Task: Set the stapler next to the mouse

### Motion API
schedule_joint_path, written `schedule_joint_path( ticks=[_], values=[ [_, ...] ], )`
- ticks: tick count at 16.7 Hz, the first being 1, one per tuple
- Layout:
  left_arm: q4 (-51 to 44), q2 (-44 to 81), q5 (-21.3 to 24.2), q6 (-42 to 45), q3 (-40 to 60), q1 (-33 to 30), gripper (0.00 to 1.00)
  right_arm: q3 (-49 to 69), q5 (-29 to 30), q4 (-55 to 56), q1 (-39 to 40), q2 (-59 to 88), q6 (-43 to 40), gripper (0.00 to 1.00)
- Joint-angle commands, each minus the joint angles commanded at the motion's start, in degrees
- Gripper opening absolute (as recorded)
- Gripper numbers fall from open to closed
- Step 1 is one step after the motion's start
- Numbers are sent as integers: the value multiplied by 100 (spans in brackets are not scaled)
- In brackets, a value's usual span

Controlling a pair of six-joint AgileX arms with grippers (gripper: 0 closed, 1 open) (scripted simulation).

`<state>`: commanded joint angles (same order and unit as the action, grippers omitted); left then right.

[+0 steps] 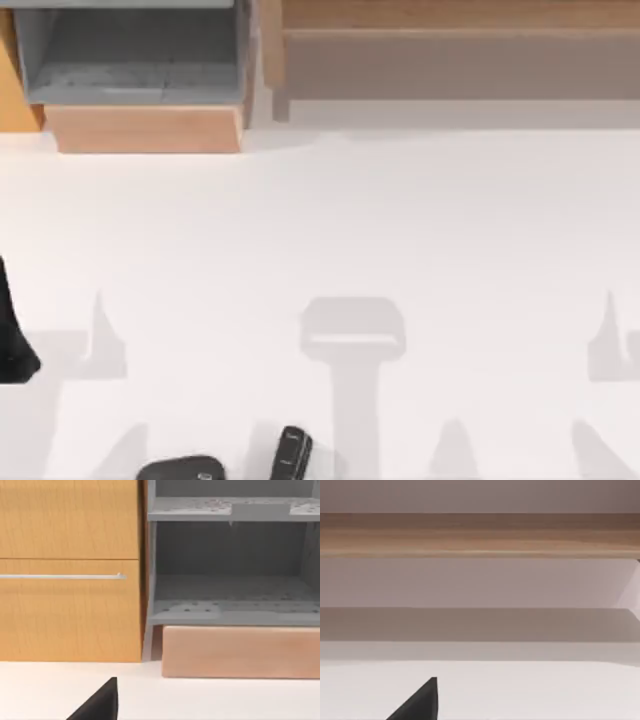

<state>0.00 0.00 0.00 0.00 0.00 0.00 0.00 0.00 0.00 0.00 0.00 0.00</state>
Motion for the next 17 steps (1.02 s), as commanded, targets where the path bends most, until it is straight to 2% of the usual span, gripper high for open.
schedule_joint_path(
  ticks=[4,8,17],
  values=[
    [-135,186,5,-110,162,-150,100,0,0,0,0,0,0,100],
    [-843,1280,10,-674,1001,-909,100,0,0,0,0,0,0,100],
    [-3490,6285,-7,-2621,3816,-3575,100,0,0,0,0,0,0,100]
  ],
)
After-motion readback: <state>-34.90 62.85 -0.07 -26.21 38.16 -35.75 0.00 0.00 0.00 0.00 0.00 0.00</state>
